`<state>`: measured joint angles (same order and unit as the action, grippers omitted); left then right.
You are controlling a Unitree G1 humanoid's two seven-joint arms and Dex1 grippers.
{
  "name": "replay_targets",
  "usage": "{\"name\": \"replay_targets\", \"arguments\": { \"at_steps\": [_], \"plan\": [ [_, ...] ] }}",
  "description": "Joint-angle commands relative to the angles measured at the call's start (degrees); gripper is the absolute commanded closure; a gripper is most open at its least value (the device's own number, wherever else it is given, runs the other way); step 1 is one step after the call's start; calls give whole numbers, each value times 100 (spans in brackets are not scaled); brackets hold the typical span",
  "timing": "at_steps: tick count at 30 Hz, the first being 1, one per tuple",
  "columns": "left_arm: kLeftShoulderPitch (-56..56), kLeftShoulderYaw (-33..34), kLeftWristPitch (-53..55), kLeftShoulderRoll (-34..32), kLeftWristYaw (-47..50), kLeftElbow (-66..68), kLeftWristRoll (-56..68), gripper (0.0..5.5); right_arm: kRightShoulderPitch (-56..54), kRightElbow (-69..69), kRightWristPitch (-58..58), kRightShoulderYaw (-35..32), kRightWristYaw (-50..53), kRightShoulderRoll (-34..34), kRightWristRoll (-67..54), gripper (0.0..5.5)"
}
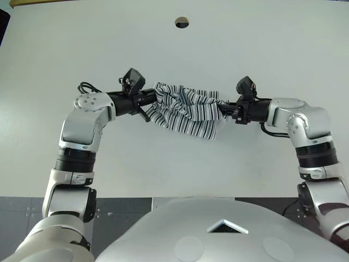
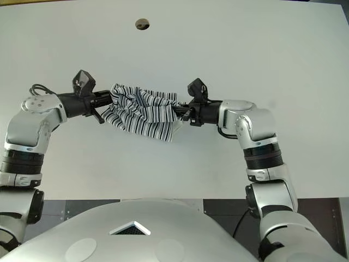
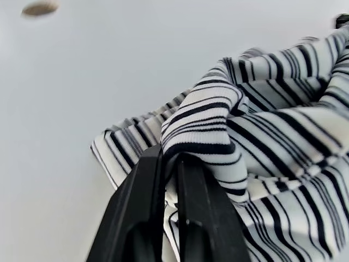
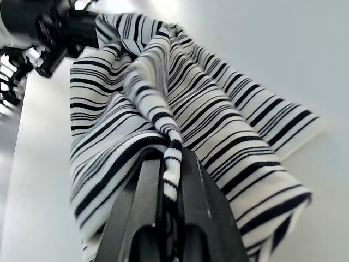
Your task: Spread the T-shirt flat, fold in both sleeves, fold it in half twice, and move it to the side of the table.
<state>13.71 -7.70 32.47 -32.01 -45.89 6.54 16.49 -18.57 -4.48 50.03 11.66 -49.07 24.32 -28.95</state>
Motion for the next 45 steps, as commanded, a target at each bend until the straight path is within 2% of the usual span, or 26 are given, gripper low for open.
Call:
{"name": "replay_targets", "arguments": {
  "at_steps": [1, 6, 9, 12, 13, 17, 21, 25, 29, 34, 37, 39, 43, 45],
  "plan": [
    [279, 165, 272, 182, 193, 652, -39, 536, -204, -374, 78, -130, 138, -188, 45, 488],
    [538, 531, 448, 522, 439, 1176, 149, 536, -338, -822, 115, -469, 482, -404, 35, 392],
    [650, 1125, 796, 733, 550, 1245, 655, 536, -465, -1149, 116, -660, 664, -497, 63, 392],
    [687, 1309, 777, 769, 667, 1360, 679, 536, -463, -1295, 56, -700, 683, -506, 120, 392],
    [640, 1246, 775, 746, 597, 1303, 656, 499, -452, -1302, 37, -695, 677, -511, 141, 388],
    [470, 1025, 802, 684, 441, 995, 586, 443, -432, -1259, 22, -659, 648, -544, 173, 388],
    [558, 1074, 807, 695, 567, 1121, 536, 385, -366, -1126, -9, -637, 594, -536, 180, 388],
    [587, 1133, 764, 720, 627, 1243, 503, 375, -378, -820, -915, -1066, 848, -730, 201, 388],
    [859, 1667, 613, 857, 1099, 1524, 658, 375, -380, -283, -1895, -1400, 1100, -1001, 199, 388],
    [1137, 2277, 511, 980, 1549, 1924, 866, 375, -92, 44, -2337, -1065, 1037, -1019, 466, 388],
    [1042, 2431, 168, 994, 1583, 1776, 888, 375, 268, 742, -2730, -486, 810, -959, 770, 388],
    [686, 2241, -135, 1013, 1382, 1223, 811, 375, 485, 1156, -2988, -3, 675, -923, 1038, 388],
    [-46, 1784, -561, 953, 1091, 108, 597, 432, 708, 1326, -3454, 802, 569, -912, 1634, 454],
    [-346, 1526, -830, 808, 1039, -239, 299, 465, 689, 1222, -3583, 997, 615, -974, 1824, 493]
  ]
}}
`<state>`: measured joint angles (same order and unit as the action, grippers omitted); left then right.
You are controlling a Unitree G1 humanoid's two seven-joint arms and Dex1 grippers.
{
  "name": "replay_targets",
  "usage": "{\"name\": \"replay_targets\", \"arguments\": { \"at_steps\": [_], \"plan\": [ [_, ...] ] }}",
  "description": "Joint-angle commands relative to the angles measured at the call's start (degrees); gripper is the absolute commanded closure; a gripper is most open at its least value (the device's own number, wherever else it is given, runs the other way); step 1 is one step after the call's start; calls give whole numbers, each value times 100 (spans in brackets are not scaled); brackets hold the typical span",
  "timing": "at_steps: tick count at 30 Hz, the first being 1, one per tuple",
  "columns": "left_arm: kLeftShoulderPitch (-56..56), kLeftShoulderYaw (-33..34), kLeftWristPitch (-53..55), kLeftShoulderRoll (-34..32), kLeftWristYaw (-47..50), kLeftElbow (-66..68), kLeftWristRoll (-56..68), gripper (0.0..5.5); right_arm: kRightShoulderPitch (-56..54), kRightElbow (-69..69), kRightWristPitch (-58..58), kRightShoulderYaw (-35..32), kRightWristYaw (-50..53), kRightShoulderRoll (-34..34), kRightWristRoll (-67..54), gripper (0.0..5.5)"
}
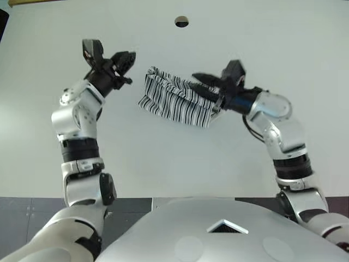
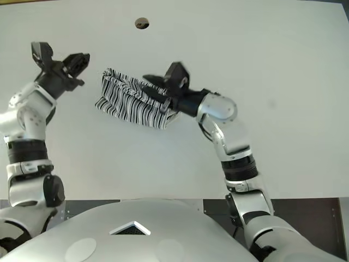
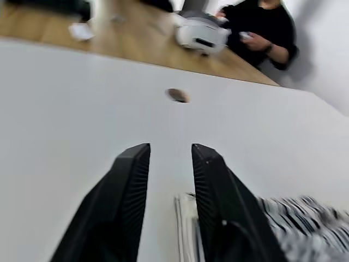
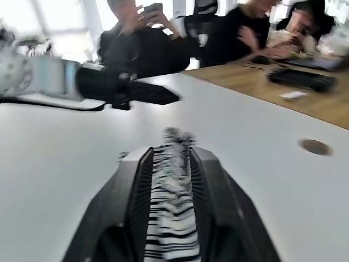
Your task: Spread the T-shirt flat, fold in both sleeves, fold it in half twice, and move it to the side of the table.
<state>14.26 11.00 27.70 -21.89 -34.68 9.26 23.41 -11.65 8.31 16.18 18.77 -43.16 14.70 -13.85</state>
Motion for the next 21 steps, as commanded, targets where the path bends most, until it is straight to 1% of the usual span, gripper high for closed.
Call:
{"name": "replay_targets", "arguments": {
  "at_steps": [1, 2, 3, 4, 5, 7, 10, 14, 17, 21],
  "plan": [
    [-523, -462, -466, -270, -90, -633, -549, 481, -19, -101, -235, 334, 44, -44, 364, 512],
    [-691, -646, -582, -379, -113, -782, -764, 491, -36, -142, -278, 392, 57, -79, 416, 525],
    [-907, -902, -760, -539, -153, -952, -1073, 513, -58, -193, -306, 453, 68, -130, 458, 540],
    [-1102, -1157, -938, -699, -182, -1096, -1394, 530, -82, -256, -329, 505, 71, -181, 495, 540],
    [-1282, -1454, -1198, -895, -138, -1198, -1846, 539, -131, -412, -380, 564, 103, -267, 553, 540],
    [-1430, -1764, -1516, -1099, -5, -1272, -2424, 539, -227, -742, -499, 627, 171, -410, 656, 540],
    [-1491, -1891, -1736, -1237, 115, -1317, -2843, 539, -404, -1316, -701, 703, 270, -623, 847, 540],
    [-1570, -1984, -1819, -1262, 77, -1323, -3029, 539, -617, -2049, -959, 740, 409, -854, 1067, 540],
    [-1640, -2200, -1894, -1272, 86, -1293, -3250, 539, -859, -2621, -1171, 704, 564, -1010, 1253, 540],
    [-1665, -2332, -1947, -1225, 117, -1264, -3407, 539, -1431, -3680, -1543, 534, 1032, -966, 1708, 540]
  ]
}}
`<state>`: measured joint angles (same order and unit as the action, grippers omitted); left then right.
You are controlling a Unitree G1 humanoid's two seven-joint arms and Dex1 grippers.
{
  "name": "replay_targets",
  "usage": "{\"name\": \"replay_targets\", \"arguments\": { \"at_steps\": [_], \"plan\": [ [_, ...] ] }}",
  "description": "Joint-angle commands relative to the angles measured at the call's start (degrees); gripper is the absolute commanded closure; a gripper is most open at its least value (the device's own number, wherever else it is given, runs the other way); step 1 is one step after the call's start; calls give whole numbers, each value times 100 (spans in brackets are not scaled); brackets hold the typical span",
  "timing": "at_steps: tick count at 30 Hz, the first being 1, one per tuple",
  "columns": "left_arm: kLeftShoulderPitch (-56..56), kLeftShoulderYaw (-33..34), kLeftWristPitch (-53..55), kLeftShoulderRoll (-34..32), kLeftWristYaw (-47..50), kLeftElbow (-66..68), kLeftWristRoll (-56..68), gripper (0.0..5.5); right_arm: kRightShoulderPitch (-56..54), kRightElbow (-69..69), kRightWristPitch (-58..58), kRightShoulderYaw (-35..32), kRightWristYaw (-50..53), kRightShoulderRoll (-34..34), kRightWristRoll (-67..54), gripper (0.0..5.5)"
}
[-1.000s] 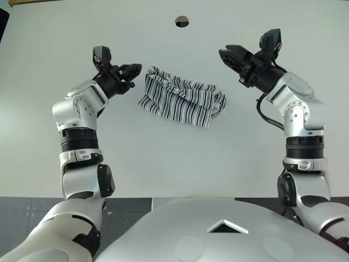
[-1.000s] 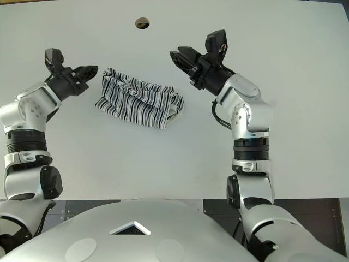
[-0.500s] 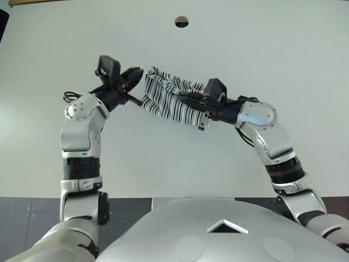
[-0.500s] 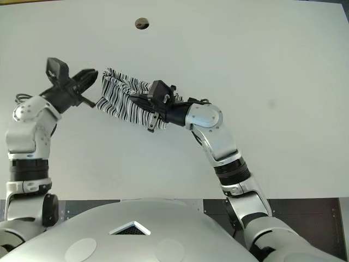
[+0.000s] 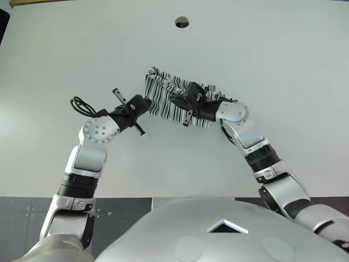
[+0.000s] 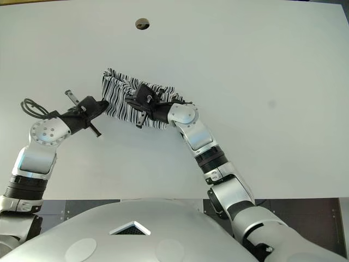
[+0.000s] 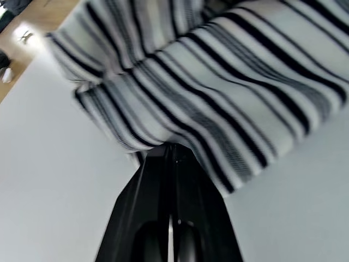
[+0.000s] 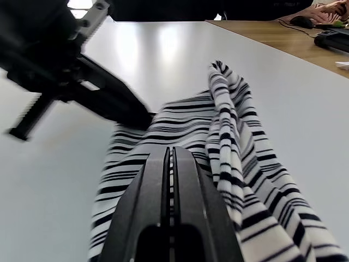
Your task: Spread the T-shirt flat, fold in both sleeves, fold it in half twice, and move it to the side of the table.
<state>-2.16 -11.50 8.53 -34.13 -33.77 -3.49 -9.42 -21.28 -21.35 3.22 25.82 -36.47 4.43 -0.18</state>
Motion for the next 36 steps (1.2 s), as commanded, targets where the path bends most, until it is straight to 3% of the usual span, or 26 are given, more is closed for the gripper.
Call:
{"name": "replay_targets", "arguments": {
  "at_steps": [1, 6, 12, 18, 22, 29, 36],
  "plan": [
    [-23, -112, -55, 20, 35, 49, -152, 539, -623, -919, -302, -315, 489, 96, 361, 540],
    [-6, -232, -157, 125, 156, 290, -283, 539, -1033, -1206, -428, -817, 605, 257, 319, 540],
    [67, -35, -162, 162, 286, 265, -207, 539, -953, -1395, -561, -821, 514, 352, 478, 540],
    [283, 1165, 188, 554, 376, -288, 1138, 539, -746, -458, -1439, -815, 844, 190, 591, 540],
    [503, 1795, 335, 683, 613, -181, 1637, 539, -393, 380, -1534, -367, 756, -82, 681, 540],
    [567, 2189, 410, 780, 772, -203, 2022, 539, -508, -921, -1296, 178, 1000, -424, 1278, 540],
    [482, 2191, 427, 855, 782, -382, 2174, 539, -925, -2214, -1606, 650, 1681, 89, 2557, 540]
  ]
}}
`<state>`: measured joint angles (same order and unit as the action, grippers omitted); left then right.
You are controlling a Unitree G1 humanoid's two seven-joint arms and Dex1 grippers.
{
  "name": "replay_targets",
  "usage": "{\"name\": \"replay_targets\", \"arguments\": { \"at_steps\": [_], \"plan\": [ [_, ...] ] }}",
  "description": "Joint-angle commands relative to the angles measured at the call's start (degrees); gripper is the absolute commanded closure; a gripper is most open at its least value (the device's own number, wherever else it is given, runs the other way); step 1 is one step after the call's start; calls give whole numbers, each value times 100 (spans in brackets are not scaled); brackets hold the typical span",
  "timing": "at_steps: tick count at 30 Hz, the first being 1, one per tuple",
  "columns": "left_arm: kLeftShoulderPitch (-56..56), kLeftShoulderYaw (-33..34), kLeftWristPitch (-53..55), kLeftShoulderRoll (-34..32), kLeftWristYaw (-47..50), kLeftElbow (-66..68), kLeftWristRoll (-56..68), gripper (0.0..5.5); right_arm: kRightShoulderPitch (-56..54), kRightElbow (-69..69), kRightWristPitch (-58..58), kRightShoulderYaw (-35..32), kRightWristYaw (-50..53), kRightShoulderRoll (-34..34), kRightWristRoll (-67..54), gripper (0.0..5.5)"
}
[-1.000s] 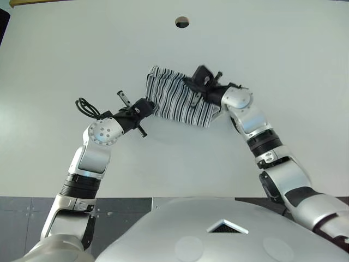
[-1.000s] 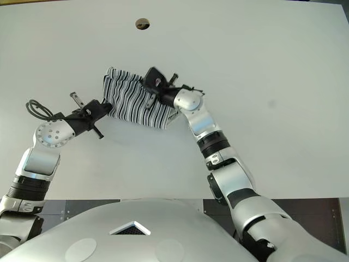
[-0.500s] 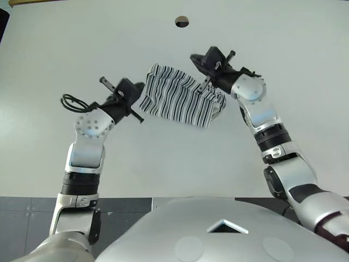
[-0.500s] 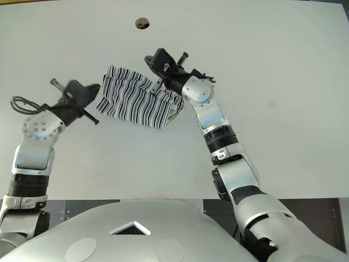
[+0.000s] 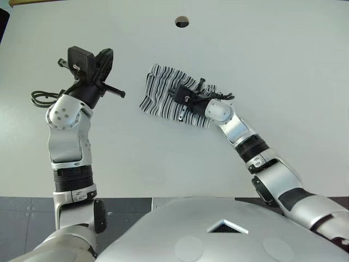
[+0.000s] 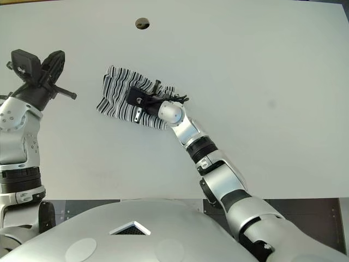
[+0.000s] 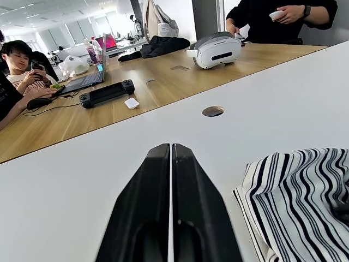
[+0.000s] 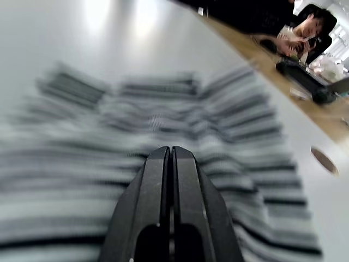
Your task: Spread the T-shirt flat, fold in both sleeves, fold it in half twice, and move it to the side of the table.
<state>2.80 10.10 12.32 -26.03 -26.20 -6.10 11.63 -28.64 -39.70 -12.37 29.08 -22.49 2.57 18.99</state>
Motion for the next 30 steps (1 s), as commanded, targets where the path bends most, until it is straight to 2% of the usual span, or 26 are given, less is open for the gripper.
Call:
{"name": "replay_targets", "arguments": {
  "at_steps": [1, 5, 11, 18, 21, 25, 27, 30],
  "plan": [
    [-22, 29, 46, 45, 13, -147, 80, 539, -155, -351, 23, 486, 299, 457, 927, 540],
    [-97, -23, 31, 63, 0, -252, 87, 539, 178, 288, 346, 590, -50, 1400, 1449, 540],
    [-117, 10, 7, 72, 12, -239, 103, 539, 820, 1212, 677, 148, -948, 3111, 1428, 540],
    [-185, 43, -13, 60, -20, -218, 149, 539, 1220, 931, 1338, -568, -1143, 4264, 1302, 540],
    [-229, -6, -74, 101, -20, -142, 126, 539, 1279, 1062, 1242, -891, -805, 4098, 1024, 540],
    [-536, -48, -745, 296, 109, 76, -70, 539, 1350, 2521, -76, -2149, 651, 3156, -326, 540],
    [-869, 85, -1171, 590, 128, 56, 142, 539, 1893, 3539, -638, -2804, 1156, 2634, -1143, 540],
    [-1567, 202, -2082, 997, 260, -73, 122, 539, 3089, 4673, -1210, -3365, 1677, 2026, -1724, 540]
  ]
}}
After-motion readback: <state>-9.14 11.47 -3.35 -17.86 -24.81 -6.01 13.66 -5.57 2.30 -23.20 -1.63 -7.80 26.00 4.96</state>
